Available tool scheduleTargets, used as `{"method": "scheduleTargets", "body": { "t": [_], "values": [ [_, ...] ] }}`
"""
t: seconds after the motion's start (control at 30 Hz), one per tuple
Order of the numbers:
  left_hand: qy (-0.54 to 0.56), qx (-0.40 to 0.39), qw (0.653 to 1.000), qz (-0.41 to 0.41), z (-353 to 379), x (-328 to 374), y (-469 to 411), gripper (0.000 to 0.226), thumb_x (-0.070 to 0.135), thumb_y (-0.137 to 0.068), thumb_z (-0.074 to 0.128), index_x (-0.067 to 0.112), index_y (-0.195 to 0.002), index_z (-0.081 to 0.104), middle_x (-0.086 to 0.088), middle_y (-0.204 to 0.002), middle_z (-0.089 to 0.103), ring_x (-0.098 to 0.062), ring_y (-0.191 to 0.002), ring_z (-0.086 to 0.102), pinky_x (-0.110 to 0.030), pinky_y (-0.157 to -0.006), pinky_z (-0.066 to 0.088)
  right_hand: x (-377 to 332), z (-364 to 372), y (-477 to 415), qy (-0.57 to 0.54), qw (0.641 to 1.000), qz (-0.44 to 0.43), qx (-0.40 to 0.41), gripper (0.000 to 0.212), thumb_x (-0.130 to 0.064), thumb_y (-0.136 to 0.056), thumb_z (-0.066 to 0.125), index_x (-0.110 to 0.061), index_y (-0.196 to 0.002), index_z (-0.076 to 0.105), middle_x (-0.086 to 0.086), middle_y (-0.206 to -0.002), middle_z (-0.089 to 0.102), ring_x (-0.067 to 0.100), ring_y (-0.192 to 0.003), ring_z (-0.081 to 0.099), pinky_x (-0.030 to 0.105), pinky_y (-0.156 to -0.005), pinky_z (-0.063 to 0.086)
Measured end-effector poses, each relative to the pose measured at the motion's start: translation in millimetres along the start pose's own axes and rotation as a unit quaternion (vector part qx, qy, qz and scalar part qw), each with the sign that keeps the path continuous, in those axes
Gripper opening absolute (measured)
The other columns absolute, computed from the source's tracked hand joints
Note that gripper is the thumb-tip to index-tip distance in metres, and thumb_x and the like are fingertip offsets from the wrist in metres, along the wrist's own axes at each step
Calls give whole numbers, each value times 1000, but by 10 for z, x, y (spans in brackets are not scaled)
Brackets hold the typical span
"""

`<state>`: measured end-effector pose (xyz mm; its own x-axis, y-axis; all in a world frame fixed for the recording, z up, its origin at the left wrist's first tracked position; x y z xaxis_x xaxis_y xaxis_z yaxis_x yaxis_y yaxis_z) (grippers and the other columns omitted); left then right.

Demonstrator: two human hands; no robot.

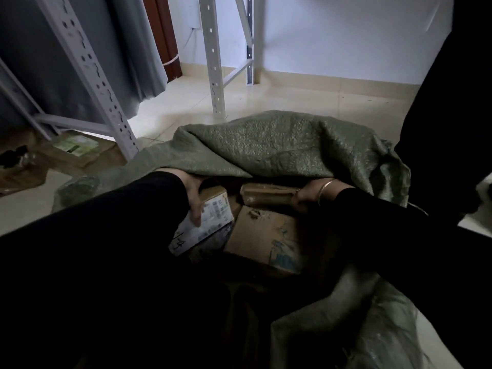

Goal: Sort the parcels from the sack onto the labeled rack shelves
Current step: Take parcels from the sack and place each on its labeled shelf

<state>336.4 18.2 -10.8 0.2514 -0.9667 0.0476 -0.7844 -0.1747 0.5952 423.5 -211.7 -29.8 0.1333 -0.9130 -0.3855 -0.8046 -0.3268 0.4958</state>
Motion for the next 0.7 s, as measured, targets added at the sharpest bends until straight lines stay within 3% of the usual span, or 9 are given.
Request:
{"method": "scheduleTargets", "body": {
  "t": [0.07, 0.13, 0.23, 0.27, 0.37, 0.43, 0.5, 0.6, 0.7],
  "values": [
    [-7, -65, 998, 17, 51, 49, 202, 80, 21, -56, 88, 14, -125, 48, 2, -121, 55, -20, -121, 52, -23, -86, 48, 127, -69, 112, -17, 1000, 7, -18, 29, -24, -76, 71, -16, -95, 50, 8, -99, 49, 18, -77, 48, 7, -34, 37],
    [-48, -139, 988, 35, 76, 104, 458, 82, 20, -63, 85, 24, -133, 42, 6, -135, 48, -15, -123, 47, -25, -95, 46, 121, -99, 362, -5, 997, -10, -81, 27, -19, -82, 66, -15, -99, 46, 9, -101, 46, 16, -71, 46, 5, -33, 36],
    [-42, -293, 955, 32, 155, 116, 876, 58, 3, -81, 69, 19, -131, 47, 7, -123, 55, -3, -101, 56, -16, -78, 52, -12, -85, 661, -12, 987, -61, -151, 24, -7, -84, 62, -13, -106, 54, 4, -90, 55, 4, -60, 46, 2, -40, 39],
    [-37, -297, 954, 30, 145, 106, 987, 59, 1, -82, 67, 18, -134, 45, 7, -124, 54, -1, -102, 55, -13, -78, 50, -63, -97, 780, -4, 983, -68, -172, 24, -6, -85, 61, -9, -108, 59, 2, -86, 59, 2, -57, 50, 3, -45, 43],
    [-23, -239, 971, 15, 144, 14, 1301, 89, 26, -66, 82, 32, -141, 34, 12, -136, 44, -8, -127, 40, -19, -100, 41, -49, -98, 904, -76, 977, -44, -194, 14, -21, -81, 63, -22, -94, 64, 0, -96, 70, 3, -68, 62, 21, -69, 56],
    [-12, -200, 980, 9, 237, -31, 1482, 113, 44, -42, 85, 35, -141, 32, 10, -141, 42, -13, -132, 38, -31, -109, 36, -124, 58, 1223, -60, 956, -64, -279, 16, -14, -75, 68, -27, -86, 66, 0, -90, 69, 16, -78, 63, 30, -75, 53],
    [0, -206, 979, -9, 372, -76, 1680, 108, 45, -37, 86, 27, -134, 44, 6, -137, 50, -16, -128, 46, -37, -108, 40, -228, 244, 1553, -36, 943, -96, -317, 23, -5, -78, 64, -26, -88, 60, 2, -84, 63, 21, -78, 60, 30, -69, 51],
    [60, -195, 979, -26, 435, -111, 1986, 72, 32, -47, 87, 11, -111, 64, -5, -116, 68, -22, -109, 63, -40, -97, 50, -282, 314, 1898, -48, 937, -111, -328, 31, -5, -78, 67, -28, -94, 53, 2, -91, 60, 22, -82, 60, 32, -65, 52],
    [45, -70, 996, -29, 226, -122, 2172, 94, 44, -31, 85, 10, -114, 59, -2, -113, 67, -20, -104, 64, -36, -93, 52, -351, 233, 1984, -41, 967, -143, -205, 51, -14, -66, 81, -22, -108, 54, 3, -103, 58, 21, -90, 60, 40, -77, 53]
  ]
}}
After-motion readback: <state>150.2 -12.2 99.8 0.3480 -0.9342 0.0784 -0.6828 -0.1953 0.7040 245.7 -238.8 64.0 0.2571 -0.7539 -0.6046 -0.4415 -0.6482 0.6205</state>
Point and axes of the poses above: each hand's wrist, its own y-axis away from the middle knuckle, its own z-axis out of the palm, x = y × z, the point moved 6 cm from there along -y, towards the middle knuckle
